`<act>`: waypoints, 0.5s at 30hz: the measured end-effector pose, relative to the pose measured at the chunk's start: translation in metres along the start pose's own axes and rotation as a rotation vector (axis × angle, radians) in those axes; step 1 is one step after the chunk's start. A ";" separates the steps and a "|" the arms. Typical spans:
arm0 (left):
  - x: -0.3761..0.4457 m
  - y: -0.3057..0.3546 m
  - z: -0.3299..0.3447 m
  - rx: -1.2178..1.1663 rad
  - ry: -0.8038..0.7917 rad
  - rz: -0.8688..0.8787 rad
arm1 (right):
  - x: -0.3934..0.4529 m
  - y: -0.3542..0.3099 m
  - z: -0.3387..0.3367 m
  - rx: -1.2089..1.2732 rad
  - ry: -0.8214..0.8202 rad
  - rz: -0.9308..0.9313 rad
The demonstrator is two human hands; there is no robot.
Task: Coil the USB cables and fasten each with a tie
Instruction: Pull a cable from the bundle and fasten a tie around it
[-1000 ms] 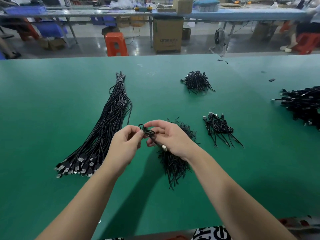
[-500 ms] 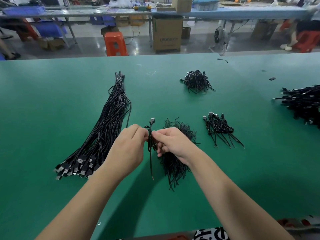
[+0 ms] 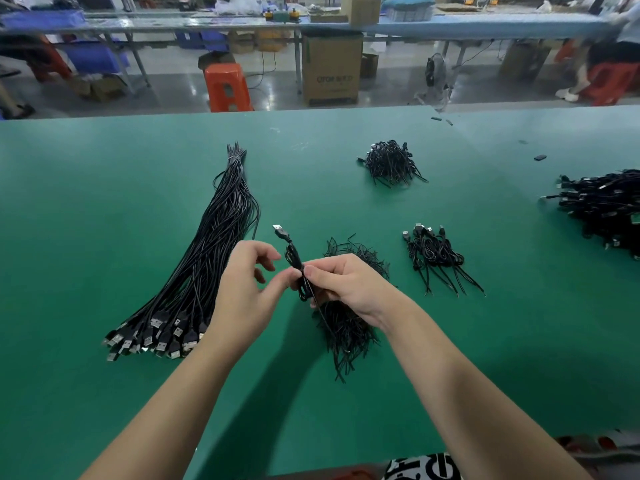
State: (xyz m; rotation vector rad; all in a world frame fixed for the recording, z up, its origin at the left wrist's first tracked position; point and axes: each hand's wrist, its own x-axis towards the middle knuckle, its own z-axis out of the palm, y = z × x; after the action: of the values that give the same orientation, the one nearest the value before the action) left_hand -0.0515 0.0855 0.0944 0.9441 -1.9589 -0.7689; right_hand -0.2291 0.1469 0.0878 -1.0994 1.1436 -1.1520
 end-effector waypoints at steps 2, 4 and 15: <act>0.003 -0.004 0.001 -0.102 -0.007 -0.127 | -0.002 0.000 -0.003 0.071 -0.053 0.022; 0.004 -0.009 0.002 -0.137 -0.035 -0.163 | -0.004 -0.001 -0.005 0.079 -0.077 0.033; 0.013 -0.049 0.026 0.145 -0.121 -0.073 | -0.003 0.009 -0.024 -0.204 0.271 0.124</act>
State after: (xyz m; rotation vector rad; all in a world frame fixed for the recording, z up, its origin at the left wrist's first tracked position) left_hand -0.0622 0.0529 0.0485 1.0821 -2.1177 -0.7481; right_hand -0.2526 0.1499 0.0767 -1.0291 1.5474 -1.1285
